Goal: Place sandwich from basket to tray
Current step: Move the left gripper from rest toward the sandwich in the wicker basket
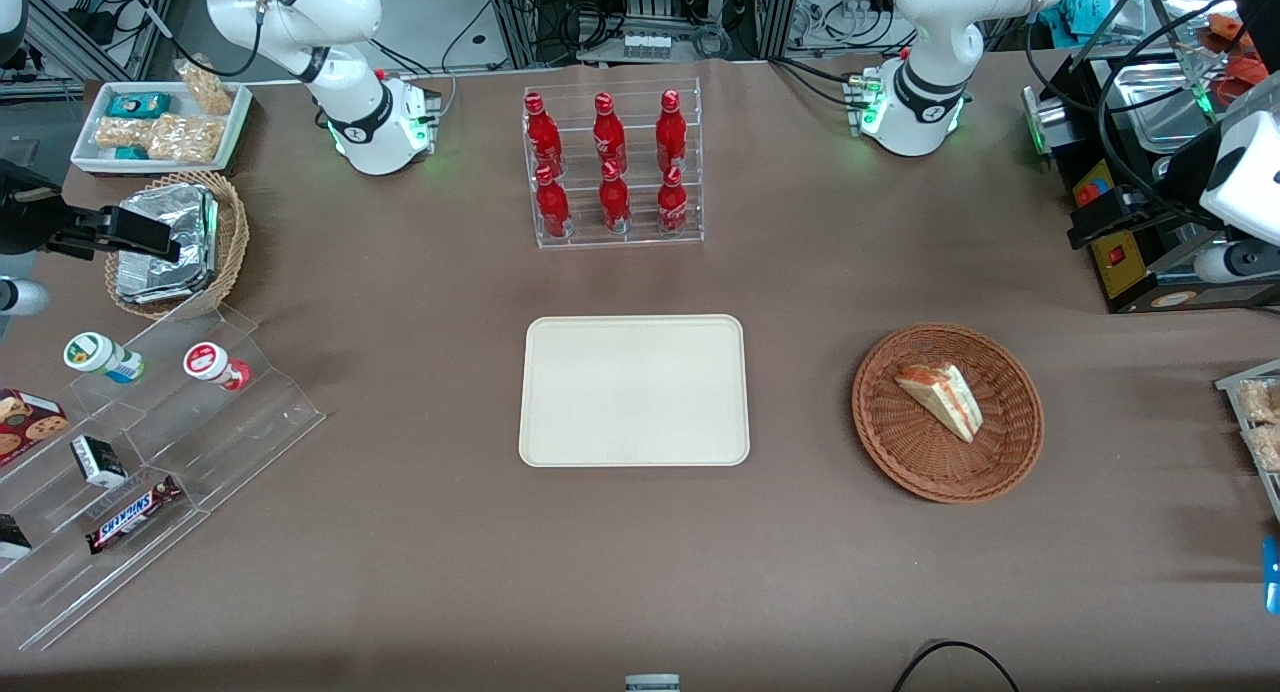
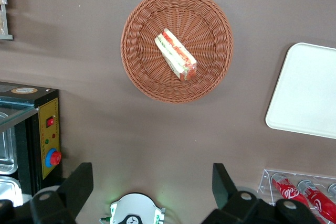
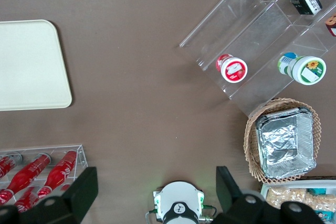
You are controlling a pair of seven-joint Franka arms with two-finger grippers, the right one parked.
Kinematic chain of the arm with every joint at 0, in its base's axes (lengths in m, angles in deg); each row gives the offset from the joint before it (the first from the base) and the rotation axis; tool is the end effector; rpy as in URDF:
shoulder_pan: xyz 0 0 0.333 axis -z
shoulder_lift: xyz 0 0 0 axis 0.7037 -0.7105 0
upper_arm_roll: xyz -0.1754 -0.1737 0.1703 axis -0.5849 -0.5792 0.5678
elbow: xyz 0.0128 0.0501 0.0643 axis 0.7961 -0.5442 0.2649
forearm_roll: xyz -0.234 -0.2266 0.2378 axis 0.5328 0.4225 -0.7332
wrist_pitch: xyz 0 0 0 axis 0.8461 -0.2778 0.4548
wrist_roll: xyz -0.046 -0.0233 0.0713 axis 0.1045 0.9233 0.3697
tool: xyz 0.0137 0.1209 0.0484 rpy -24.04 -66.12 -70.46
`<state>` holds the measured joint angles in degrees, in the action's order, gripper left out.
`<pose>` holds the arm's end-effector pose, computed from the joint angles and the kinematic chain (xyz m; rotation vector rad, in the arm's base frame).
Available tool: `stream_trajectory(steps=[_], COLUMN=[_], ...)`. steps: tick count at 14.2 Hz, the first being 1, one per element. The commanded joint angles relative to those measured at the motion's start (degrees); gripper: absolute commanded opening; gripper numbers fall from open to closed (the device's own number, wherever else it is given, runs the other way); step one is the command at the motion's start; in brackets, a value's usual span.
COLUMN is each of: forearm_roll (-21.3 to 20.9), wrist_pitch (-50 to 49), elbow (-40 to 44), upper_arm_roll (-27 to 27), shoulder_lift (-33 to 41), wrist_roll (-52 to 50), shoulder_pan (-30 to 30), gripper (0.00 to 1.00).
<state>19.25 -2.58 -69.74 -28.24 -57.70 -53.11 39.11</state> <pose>0.5488 -0.0356 0.6011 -3.1115 -0.2635 0.2200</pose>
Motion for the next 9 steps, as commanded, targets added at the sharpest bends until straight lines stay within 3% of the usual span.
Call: stream_trajectory(steps=[1, 9], forearm_roll=[-0.4, -0.2], wrist_pitch=[0.2, 2.1], elbow=[1.2, -1.9], upper_arm_roll=[-0.2, 1.0], shoulder_lift=[-0.6, -4.3], wrist_roll=[0.6, -0.2], shoulder_pan=[-0.2, -0.8], gripper=[1.0, 1.0])
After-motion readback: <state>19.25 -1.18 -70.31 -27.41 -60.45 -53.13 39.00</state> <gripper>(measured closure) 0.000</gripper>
